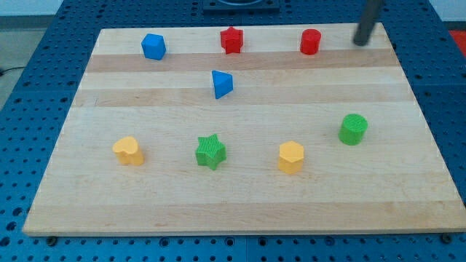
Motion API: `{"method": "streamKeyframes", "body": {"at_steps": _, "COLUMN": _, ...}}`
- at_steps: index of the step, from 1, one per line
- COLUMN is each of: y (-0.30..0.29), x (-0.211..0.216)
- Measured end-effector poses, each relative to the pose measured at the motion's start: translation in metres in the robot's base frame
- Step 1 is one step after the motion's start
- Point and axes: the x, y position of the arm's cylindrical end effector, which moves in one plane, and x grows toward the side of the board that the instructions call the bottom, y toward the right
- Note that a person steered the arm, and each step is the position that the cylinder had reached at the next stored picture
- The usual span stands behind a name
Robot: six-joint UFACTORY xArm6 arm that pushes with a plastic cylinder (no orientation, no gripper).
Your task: Drag the red star to the bottom left of the red circle
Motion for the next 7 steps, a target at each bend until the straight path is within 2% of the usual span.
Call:
{"method": "streamKeyframes", "body": {"at_steps": 1, "y": -0.038, "x": -0.002}}
{"method": "streamKeyframes", "body": {"at_steps": 3, "y": -0.05, "x": -0.009}}
{"method": "streamKeyframes", "body": {"at_steps": 4, "y": -0.077, "x": -0.037}}
{"method": "streamKeyframes", "body": {"at_steps": 5, "y": -0.152, "x": -0.044}}
{"method": "streamKeyframes", "body": {"at_steps": 7, "y": -0.239, "x": -0.048}}
